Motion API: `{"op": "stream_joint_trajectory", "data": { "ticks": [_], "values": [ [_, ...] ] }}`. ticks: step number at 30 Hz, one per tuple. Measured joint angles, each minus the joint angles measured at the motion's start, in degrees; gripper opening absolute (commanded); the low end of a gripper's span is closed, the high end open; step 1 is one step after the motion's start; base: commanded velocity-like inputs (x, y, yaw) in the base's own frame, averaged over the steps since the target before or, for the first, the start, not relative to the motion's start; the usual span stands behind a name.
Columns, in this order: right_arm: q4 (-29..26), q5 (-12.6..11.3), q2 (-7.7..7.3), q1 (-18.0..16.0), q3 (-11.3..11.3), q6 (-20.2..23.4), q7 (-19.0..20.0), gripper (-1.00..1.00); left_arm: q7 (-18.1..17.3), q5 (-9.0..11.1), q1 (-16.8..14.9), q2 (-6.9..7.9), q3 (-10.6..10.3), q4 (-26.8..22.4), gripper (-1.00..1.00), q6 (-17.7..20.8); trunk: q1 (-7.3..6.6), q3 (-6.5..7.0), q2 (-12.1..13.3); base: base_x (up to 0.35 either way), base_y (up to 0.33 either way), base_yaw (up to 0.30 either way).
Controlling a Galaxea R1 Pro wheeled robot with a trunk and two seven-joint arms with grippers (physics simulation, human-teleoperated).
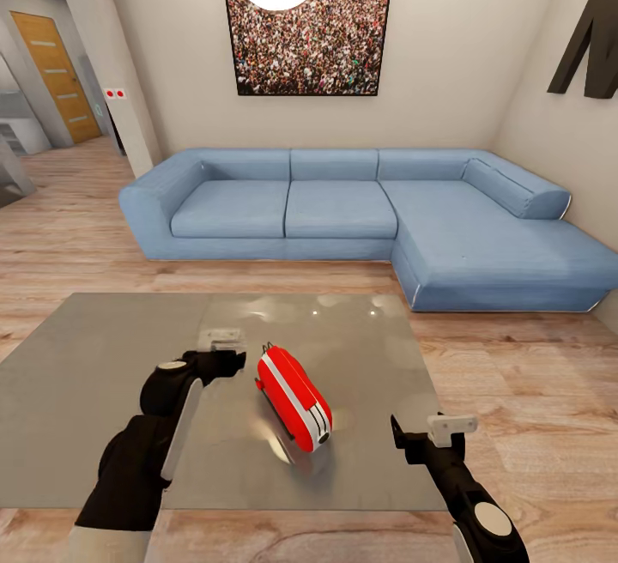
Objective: Turn on the radio receiver that's on the table in the living room.
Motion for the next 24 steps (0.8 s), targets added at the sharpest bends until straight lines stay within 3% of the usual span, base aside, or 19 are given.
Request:
{"op": "stream_joint_trajectory", "data": {
  "ticks": [5,7,15,20,24],
  "values": [
    [0.0,0.0,0.00,0.0,0.0,0.0,0.0,1.00,0.0,0.0,-3.8,0.05,0.0,2.5,1.00,0.9,0.00,0.00,0.0,0.000,0.000,0.000],
    [0.0,0.0,0.00,0.0,0.0,0.0,0.1,1.00,0.0,0.0,-8.2,0.07,0.2,7.2,1.00,1.1,0.00,0.00,0.0,0.000,0.000,0.000],
    [0.0,0.0,0.00,0.0,0.1,0.0,0.0,1.00,0.0,0.0,-16.2,0.25,0.3,17.4,1.00,1.4,0.00,0.00,0.0,0.000,0.000,0.000],
    [0.0,0.0,0.00,0.0,0.0,0.0,0.0,1.00,0.0,0.1,-19.3,0.32,0.5,22.1,1.00,1.4,0.00,-0.01,0.0,0.000,0.000,0.000],
    [0.0,0.0,0.00,0.0,-0.1,0.0,0.0,1.00,0.0,0.1,-27.2,0.34,4.7,33.5,1.00,1.3,0.00,0.00,0.0,0.000,0.000,0.000]
  ]
}}
